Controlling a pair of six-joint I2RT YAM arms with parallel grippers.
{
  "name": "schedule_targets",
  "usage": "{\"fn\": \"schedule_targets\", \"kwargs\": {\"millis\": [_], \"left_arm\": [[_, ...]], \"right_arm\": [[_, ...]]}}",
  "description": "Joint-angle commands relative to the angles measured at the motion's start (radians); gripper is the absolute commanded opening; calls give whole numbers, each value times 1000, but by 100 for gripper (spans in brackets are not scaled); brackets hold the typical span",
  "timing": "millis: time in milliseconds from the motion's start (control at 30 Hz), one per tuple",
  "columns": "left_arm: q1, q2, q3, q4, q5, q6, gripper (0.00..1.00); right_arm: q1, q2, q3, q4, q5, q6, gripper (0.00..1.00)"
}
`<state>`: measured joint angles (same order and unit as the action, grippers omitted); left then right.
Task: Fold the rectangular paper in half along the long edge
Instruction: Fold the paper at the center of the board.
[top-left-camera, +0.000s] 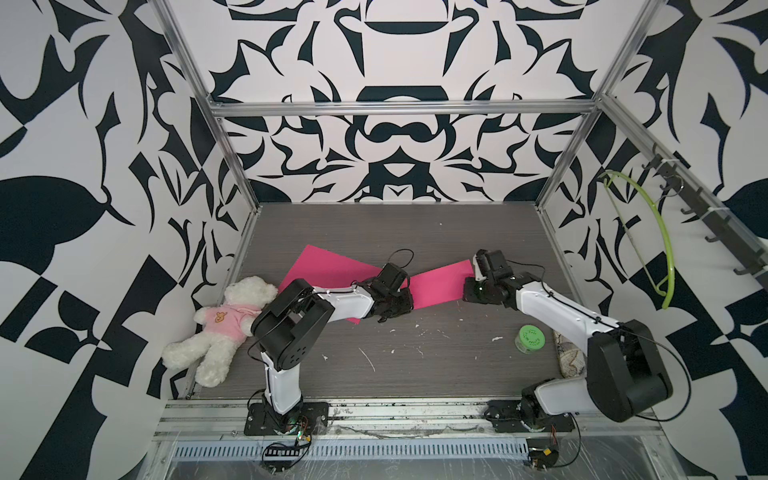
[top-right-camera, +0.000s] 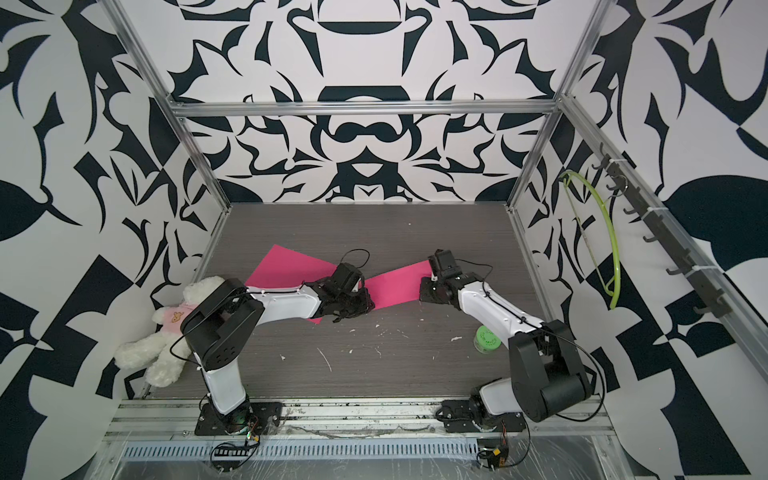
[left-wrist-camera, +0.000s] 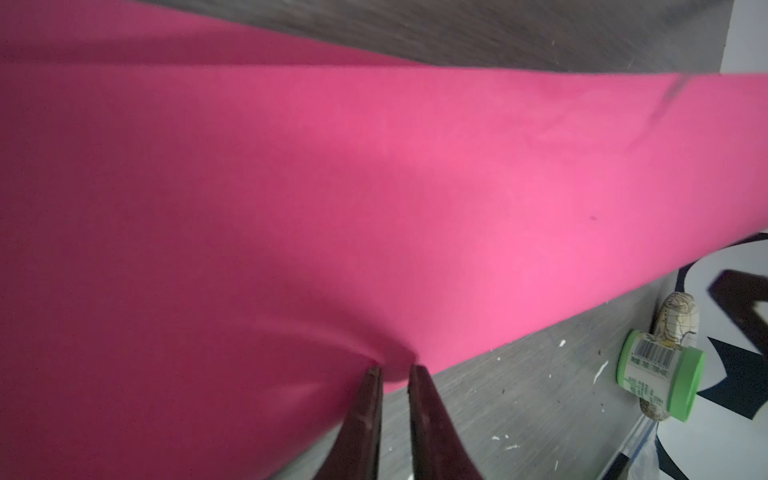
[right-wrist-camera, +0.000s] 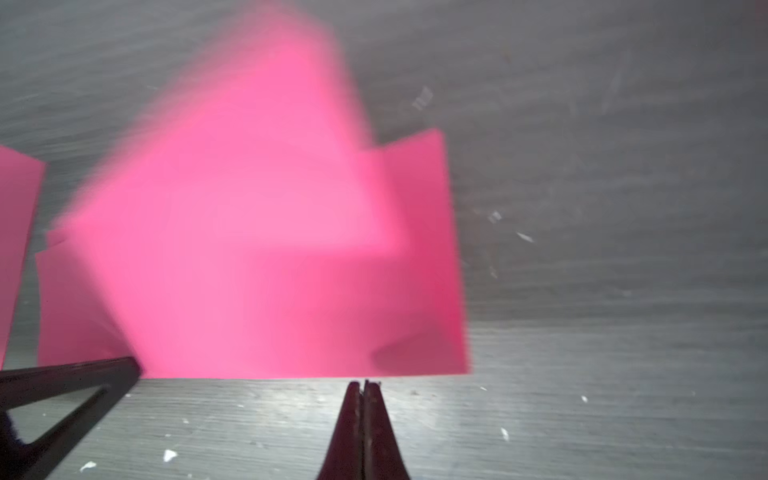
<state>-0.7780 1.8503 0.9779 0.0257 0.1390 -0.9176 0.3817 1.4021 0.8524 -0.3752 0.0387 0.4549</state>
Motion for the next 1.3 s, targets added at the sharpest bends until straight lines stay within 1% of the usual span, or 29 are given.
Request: {"fn": "schedule_targets", "kwargs": {"millis": [0,67,100,167,233,300,333,367,400,500,667,800,867,933,1000,1033,1067,1100,1133,1200,1267], "left_arm": [[11,35,-29,-125,-32,6,18],[11,34,-29,-127,-32,5,18],[11,32,-28,-127,-32,6,19],[11,30,-30,-125,-30,6,19],[11,33,-28,-122,-27,7,21],[11,35,-22,-121,-23,7,25],[11,35,-22,-117,-21,8,27],[11,32,-22,-114,-19,6,28],[11,30,-22,-109,-17,3,29],[11,22,-22,-103,-13,2,30],[11,11,-18,-101,-5,10,30],[-5,-34,-5,-78,15,39,40],[-15,-57,13,-78,20,49,49],[-22,-80,27,-64,31,47,60],[-24,-88,39,-33,51,37,64],[-24,-83,46,-16,70,31,64],[-24,-74,55,-7,80,28,61],[-24,-56,72,-7,85,27,57],[-24,-36,86,-11,87,28,49],[-25,-2,105,-17,85,27,40],[-23,24,112,-24,76,24,33]], "right_arm": [[74,-3,58,-45,215,40,0],[100,0,75,-46,243,37,2],[104,4,79,-35,234,23,6],[106,35,93,-23,190,2,24],[106,99,121,-19,124,-11,50],[112,155,142,-8,92,-18,72],[111,182,152,-1,78,-21,80],[111,207,164,1,69,-24,85],[111,237,181,-4,63,-24,88],[112,301,211,3,49,-30,90],[111,377,220,21,23,-32,84],[111,409,195,35,18,-26,80],[111,417,184,39,17,-22,78],[112,419,169,46,12,-18,77],[112,414,157,54,7,-12,76],[112,412,152,57,5,-10,75],[111,410,149,62,3,-8,74],[111,408,146,63,2,-7,74],[111,407,145,64,1,-6,73],[111,405,143,64,0,-5,73],[111,402,141,67,0,-5,73]]}}
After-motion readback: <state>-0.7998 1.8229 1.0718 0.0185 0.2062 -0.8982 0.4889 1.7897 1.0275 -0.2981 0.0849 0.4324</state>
